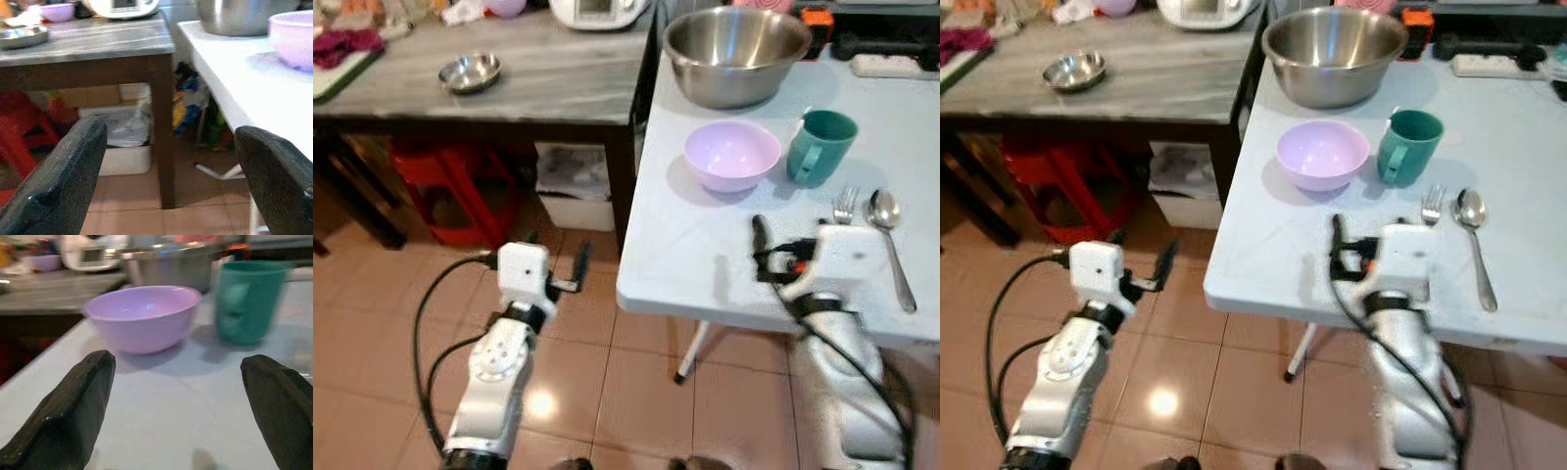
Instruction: Setting the table
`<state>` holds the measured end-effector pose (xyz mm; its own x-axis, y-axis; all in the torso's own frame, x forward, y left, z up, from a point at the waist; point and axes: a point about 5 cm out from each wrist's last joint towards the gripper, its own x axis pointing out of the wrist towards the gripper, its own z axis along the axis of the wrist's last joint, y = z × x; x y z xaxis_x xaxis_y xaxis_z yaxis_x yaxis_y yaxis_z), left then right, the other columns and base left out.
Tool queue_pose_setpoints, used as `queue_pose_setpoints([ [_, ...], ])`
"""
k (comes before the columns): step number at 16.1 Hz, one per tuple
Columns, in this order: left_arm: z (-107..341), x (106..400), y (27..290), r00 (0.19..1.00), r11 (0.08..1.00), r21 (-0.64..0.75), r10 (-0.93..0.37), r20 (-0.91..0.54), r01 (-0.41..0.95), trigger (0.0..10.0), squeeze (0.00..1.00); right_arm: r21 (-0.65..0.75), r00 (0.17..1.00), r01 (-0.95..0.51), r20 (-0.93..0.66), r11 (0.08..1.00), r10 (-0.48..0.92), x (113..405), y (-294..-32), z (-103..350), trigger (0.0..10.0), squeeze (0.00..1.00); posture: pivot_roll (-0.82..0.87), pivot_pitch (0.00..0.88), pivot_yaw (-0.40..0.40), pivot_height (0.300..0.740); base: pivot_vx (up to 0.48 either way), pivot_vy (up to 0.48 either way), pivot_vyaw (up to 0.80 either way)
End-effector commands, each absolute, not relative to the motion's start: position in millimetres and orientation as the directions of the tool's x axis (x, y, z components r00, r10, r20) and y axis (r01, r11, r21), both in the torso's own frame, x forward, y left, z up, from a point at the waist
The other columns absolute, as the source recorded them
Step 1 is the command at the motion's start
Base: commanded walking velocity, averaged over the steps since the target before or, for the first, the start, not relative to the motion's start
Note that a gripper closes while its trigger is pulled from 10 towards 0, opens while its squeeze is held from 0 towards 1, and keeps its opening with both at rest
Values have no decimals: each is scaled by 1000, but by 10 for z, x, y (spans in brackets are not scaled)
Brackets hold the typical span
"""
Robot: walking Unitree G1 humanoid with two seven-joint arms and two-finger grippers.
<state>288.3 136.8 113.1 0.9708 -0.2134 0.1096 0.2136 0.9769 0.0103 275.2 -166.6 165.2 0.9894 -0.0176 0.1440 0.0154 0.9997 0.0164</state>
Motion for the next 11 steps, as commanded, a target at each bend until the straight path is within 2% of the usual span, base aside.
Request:
queue_pose_setpoints([
  [1,1112,2867,1371,972,978,4,-209,104,210,10000,0,5,989,28,142,1000,-28,2739,-1714,1648,10000,0,-191,151,97,740,0,0,0],
  [11,1207,2884,1337,953,964,-27,-257,159,265,10000,0,-48,978,31,207,998,-20,2734,-1722,1767,10000,0,-196,150,98,740,0,0,0],
])
